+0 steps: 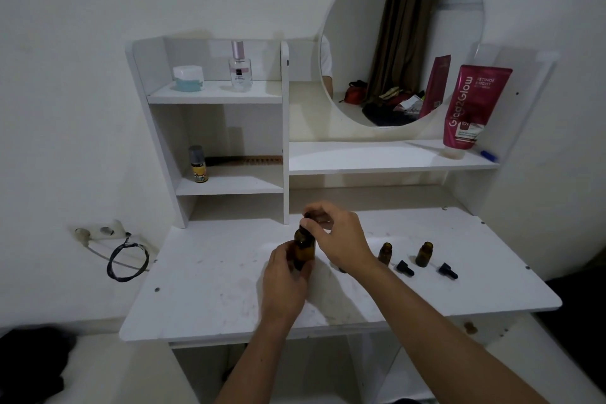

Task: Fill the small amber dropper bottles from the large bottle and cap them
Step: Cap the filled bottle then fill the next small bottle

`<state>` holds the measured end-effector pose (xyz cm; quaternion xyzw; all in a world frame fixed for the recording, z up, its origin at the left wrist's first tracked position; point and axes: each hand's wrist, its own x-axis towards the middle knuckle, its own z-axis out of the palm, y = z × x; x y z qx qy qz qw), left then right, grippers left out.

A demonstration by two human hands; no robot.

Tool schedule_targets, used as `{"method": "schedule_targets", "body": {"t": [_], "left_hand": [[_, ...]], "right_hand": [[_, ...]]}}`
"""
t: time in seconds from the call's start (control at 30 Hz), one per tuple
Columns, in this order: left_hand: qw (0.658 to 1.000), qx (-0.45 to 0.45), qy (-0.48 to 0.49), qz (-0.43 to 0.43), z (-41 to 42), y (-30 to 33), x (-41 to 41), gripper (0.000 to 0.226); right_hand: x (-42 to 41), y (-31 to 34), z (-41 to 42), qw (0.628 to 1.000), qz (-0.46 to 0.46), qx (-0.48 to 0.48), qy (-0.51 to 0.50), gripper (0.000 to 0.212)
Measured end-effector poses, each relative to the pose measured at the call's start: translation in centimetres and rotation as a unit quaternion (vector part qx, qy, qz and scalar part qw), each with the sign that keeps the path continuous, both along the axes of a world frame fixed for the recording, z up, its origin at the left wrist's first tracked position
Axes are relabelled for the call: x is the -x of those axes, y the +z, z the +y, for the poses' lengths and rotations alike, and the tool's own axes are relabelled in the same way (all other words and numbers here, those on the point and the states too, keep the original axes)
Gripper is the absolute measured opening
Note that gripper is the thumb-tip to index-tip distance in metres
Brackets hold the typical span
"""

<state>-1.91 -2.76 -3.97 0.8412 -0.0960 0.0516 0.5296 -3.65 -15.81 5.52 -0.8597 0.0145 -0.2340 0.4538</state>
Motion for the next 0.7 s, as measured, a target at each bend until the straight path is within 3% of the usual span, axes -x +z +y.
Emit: {"method": "schedule_targets", "body": {"t": [0.5,0.7], "left_hand": [[0.997,0.056,0.045,-0.002,-0.1,0.6,1.7,0.069],[0.993,0.097,0.067,-0.019,-1.5,0.7,3.8,0.062]], "right_hand": [[2.6,0.7,-2.0,0.999,-0.048,0.016,-0.016,0.027],[5.0,0.6,-5.1,0.996,-0.068,0.014,-0.056,0.026]]}}
